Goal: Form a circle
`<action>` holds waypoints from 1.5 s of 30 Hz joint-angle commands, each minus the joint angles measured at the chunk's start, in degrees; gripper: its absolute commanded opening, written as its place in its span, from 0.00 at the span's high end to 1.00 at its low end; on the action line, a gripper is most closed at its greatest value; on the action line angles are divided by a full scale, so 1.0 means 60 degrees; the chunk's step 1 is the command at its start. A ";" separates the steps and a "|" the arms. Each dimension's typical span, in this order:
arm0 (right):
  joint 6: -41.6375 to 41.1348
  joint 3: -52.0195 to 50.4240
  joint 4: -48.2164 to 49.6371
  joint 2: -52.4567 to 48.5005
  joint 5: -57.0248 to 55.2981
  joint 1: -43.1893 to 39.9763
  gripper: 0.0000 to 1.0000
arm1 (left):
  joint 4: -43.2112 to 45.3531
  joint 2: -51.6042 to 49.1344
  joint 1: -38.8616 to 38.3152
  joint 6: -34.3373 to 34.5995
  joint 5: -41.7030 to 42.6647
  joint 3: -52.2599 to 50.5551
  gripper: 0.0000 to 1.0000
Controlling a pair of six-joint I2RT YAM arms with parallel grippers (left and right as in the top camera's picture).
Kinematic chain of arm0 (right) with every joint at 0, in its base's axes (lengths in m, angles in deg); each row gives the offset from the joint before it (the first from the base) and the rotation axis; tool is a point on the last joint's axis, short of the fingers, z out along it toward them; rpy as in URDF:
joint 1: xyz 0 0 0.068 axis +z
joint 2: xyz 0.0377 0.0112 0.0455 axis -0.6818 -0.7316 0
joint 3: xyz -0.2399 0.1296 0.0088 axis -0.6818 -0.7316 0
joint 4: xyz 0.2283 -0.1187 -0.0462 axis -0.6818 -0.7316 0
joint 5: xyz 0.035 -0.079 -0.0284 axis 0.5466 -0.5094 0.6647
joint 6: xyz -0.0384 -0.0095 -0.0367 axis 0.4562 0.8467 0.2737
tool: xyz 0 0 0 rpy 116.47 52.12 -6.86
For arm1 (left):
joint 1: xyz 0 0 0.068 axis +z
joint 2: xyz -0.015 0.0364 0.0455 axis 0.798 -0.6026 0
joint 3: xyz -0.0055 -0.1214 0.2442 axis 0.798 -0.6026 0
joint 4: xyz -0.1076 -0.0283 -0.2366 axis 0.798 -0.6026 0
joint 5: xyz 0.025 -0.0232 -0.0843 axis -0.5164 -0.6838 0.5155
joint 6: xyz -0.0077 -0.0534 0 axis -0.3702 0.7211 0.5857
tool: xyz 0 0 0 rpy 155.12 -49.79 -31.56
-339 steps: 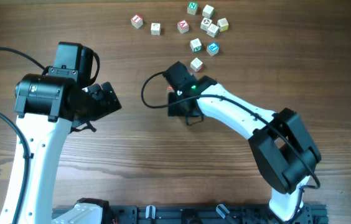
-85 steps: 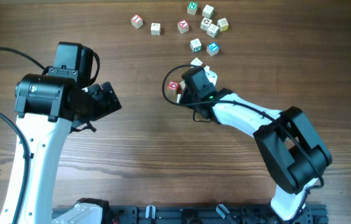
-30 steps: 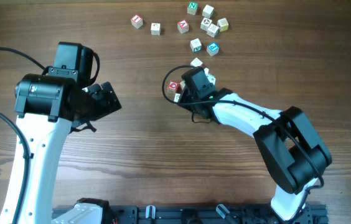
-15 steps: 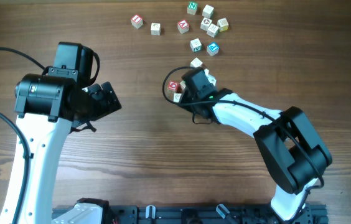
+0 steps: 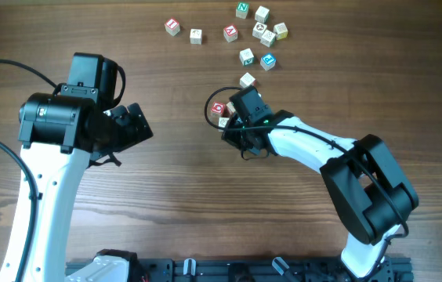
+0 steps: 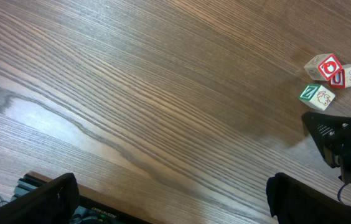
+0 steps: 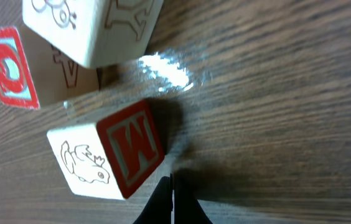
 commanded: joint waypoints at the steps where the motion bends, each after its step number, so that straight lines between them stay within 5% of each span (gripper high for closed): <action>1: -0.0113 -0.0135 0.0004 -0.0106 0.0335 0.0113 0.95 | -0.0004 0.0062 0.0000 0.0160 -0.0160 0.0025 0.00; 18: 0.0648 -0.0135 0.1086 -0.0106 0.0590 0.0142 0.95 | -0.0004 0.0062 0.0000 0.0160 -0.0160 0.0025 0.00; 25: 0.0678 -0.0135 -0.0346 0.0379 0.0685 0.0353 0.95 | -0.0004 0.0062 0.0000 0.0160 -0.0160 0.0025 0.00; 29: 0.1140 -0.0135 -0.0623 0.1851 -0.0962 0.0831 0.95 | -0.0004 0.0062 0.0000 0.0160 -0.0160 0.0025 0.00; 31: 0.1479 -0.0135 -0.0379 0.2302 -0.1825 0.1064 0.74 | -0.0004 0.0062 0.0000 0.0160 -0.0160 0.0025 0.00; 32: 0.2004 -0.0135 -0.0157 0.2317 -0.2299 0.1188 0.53 | -0.0004 0.0062 0.0000 0.0160 -0.0160 0.0025 0.00; 34: 0.2153 -0.0135 -0.0149 0.2080 -0.2754 0.1290 0.38 | -0.0004 0.0062 0.0000 0.0160 -0.0160 0.0025 0.00; 45: 0.3151 -0.0135 0.1537 0.0233 -0.4036 0.1373 0.28 | -0.0004 0.0062 0.0000 0.0160 -0.0160 0.0025 0.00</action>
